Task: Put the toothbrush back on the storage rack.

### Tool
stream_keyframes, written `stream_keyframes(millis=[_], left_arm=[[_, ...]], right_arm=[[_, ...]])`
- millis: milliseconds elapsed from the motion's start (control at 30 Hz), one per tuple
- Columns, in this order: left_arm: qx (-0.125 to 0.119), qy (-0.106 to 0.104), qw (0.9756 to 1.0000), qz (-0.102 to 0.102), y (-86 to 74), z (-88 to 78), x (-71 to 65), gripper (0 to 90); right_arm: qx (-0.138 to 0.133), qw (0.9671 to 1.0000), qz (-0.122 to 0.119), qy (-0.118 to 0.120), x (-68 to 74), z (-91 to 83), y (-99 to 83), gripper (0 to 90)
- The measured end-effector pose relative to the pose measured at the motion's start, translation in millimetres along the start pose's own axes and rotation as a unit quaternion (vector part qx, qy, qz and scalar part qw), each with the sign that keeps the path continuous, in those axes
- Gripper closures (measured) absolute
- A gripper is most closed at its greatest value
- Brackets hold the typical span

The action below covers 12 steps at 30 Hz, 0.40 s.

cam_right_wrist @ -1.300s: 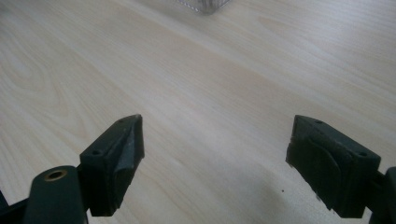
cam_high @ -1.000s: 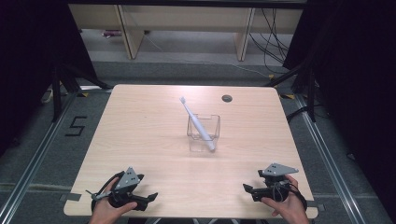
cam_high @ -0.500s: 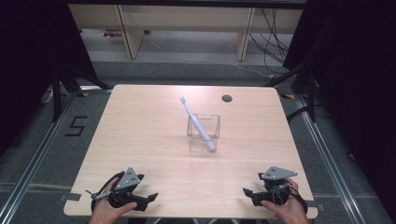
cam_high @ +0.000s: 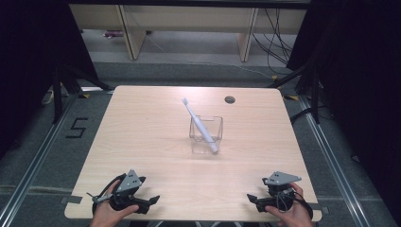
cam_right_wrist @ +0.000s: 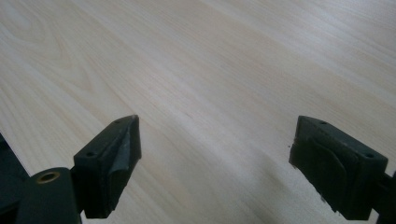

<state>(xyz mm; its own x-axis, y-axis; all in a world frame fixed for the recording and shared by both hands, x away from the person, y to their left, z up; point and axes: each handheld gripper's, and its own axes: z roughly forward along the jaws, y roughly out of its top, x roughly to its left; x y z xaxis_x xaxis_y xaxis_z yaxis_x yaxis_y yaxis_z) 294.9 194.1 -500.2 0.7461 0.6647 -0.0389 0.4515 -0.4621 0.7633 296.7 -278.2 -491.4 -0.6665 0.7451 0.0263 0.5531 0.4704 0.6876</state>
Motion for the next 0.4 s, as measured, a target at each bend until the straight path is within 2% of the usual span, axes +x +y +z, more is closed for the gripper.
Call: stream_keyframes(millis=[67,133,400], left_arm=[[0.0,0.0,1.0,0.0,-0.1,0.1,-0.1,14.8],[0.0,0.0,1.0,0.0,0.1,0.1,-0.1,14.8],[0.0,0.001,1.0,0.0,0.0,0.2,0.0,14.8]], right_arm=[[0.006,1.0,0.003,-0.001,0.7,-0.8,0.0,16.3],[0.01,0.9998,0.019,0.004,3.6,-0.9,0.0,16.3],[0.001,1.0,-0.002,-0.001,-0.6,0.2,-0.1,16.4]])
